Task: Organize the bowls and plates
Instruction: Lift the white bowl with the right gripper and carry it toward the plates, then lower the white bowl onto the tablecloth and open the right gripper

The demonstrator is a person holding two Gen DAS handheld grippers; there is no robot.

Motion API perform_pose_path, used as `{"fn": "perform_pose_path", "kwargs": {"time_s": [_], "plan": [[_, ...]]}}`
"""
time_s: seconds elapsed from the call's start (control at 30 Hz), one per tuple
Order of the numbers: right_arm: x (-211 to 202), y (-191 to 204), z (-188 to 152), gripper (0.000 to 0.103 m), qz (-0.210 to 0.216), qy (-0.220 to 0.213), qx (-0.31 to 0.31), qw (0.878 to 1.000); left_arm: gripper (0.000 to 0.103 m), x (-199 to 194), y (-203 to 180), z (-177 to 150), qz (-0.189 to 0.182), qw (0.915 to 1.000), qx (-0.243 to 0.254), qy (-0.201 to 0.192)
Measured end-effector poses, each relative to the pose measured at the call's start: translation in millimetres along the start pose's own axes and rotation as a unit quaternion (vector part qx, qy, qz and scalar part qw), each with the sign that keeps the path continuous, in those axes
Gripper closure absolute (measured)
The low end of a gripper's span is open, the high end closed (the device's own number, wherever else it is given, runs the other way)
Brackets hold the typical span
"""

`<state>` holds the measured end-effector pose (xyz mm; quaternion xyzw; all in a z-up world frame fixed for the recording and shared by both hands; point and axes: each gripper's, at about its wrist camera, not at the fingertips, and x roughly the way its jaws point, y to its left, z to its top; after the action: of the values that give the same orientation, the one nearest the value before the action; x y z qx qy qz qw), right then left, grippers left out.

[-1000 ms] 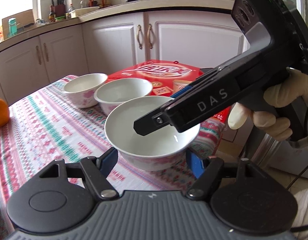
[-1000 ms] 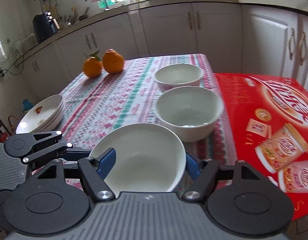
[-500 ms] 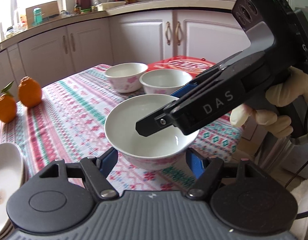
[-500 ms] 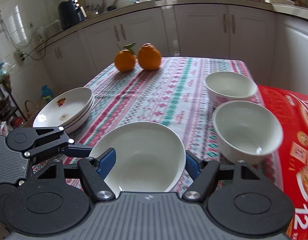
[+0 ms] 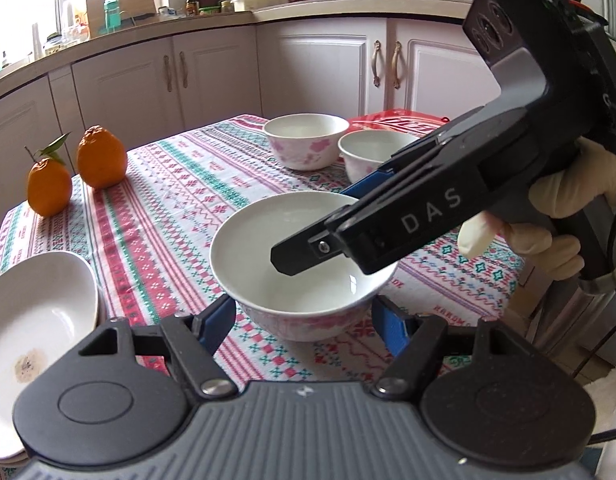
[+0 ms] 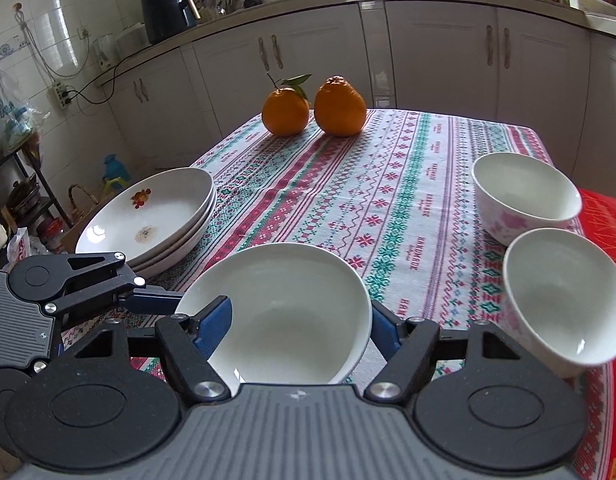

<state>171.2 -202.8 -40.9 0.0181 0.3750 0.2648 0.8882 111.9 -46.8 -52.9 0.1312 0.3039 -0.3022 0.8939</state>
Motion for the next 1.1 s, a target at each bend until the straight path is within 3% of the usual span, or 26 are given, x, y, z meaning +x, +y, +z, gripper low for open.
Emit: {"fn": "perform_pose_path", "kwargs": {"time_s": [0.43, 0.53, 0.6, 0.73, 0.9, 1.1], "plan": [[8, 0, 2, 0.024, 0.000, 0.003, -0.003, 1.000, 0.028, 3, 4, -3, 0.002, 1.0000, -0.002, -0.001], [6, 0, 1, 0.017, 0.006, 0.000, -0.004, 1.000, 0.023, 2, 4, -2, 0.001, 1.0000, -0.002, -0.002], [3, 2, 1, 0.007, 0.005, -0.007, -0.006, 1.000, 0.013, 1, 4, -2, 0.001, 1.0000, -0.001, -0.002], [-7, 2, 0, 0.001, 0.001, -0.022, -0.009, 1.000, 0.012, -3, 4, -1, -0.001, 1.0000, 0.005, 0.004], [-27, 0, -4, 0.000, -0.024, -0.041, -0.009, 0.999, 0.012, -15, -1, 1, -0.013, 0.9996, 0.021, 0.016], [-57, -11, -19, 0.000, -0.097, -0.071, -0.003, 0.993, 0.012, -24, -7, 17, -0.025, 0.9981, 0.046, 0.034]]}}
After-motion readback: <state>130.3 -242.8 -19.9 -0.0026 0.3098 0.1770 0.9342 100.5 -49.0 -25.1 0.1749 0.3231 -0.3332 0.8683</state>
